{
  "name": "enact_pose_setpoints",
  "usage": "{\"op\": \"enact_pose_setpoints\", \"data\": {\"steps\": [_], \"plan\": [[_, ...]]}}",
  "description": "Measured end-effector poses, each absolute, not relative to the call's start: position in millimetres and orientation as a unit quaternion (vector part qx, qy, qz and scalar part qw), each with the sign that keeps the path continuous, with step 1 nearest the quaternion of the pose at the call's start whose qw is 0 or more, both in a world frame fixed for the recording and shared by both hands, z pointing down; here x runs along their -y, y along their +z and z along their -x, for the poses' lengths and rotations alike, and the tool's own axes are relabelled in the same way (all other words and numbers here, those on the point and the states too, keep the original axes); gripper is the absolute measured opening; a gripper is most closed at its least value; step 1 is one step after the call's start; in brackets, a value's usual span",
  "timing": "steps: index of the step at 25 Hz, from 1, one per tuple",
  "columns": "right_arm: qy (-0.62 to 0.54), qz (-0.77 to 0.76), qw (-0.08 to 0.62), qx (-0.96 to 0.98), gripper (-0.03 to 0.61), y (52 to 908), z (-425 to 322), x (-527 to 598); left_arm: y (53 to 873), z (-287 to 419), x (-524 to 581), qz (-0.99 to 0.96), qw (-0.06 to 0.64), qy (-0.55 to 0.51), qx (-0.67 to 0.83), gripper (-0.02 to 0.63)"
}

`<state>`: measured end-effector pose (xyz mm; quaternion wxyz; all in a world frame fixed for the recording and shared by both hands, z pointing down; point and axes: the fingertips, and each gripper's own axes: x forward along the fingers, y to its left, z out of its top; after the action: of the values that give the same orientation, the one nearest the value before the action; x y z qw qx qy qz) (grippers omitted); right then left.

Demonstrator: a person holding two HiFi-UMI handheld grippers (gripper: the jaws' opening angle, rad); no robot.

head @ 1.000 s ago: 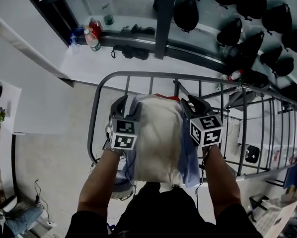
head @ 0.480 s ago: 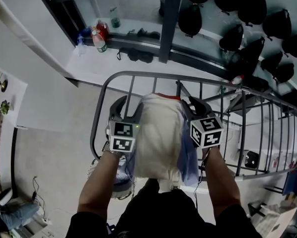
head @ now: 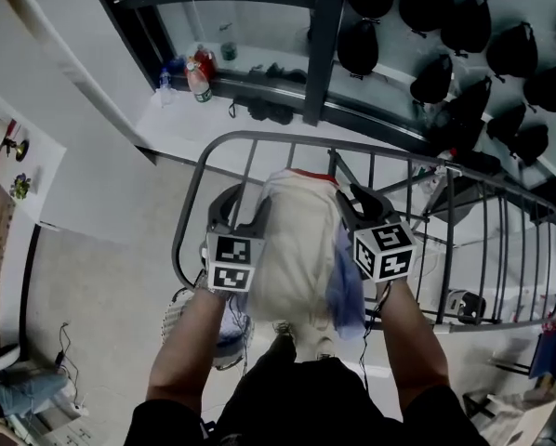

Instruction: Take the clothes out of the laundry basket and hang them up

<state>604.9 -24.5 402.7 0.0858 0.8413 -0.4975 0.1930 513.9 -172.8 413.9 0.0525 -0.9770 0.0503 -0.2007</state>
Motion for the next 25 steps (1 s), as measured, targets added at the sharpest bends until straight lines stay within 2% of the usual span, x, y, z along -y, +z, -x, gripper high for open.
{"op": "enact_pose_setpoints", "data": {"steps": [4, 9, 11, 15, 25], "plan": [[0.180, -0.837, 0.082, 0.509, 0.129, 389.2, -587.7, 12.0, 402.9, -495.9, 154.6, 0.977, 0.056, -0.195, -0.061, 0.221], [0.159, -0.832, 0.074, 0.526, 0.118, 366.9, -565.5, -10.8, 384.5, -472.3, 125.5, 0.978, 0.068, -0.183, -0.074, 0.142], [0.148, -0.830, 0.070, 0.533, 0.100, 357.1, -556.9, -21.8, 375.7, -462.9, 113.1, 0.979, 0.067, -0.175, -0.083, 0.093], [0.125, -0.829, 0.057, 0.543, 0.008, 337.7, -542.1, -46.1, 357.8, -446.2, 87.5, 0.980, 0.068, -0.158, -0.098, 0.034], [0.100, -0.793, 0.044, 0.599, 0.005, 307.8, -493.8, -95.7, 322.0, -397.0, 20.9, 0.980, 0.071, -0.141, -0.126, 0.011]]}}
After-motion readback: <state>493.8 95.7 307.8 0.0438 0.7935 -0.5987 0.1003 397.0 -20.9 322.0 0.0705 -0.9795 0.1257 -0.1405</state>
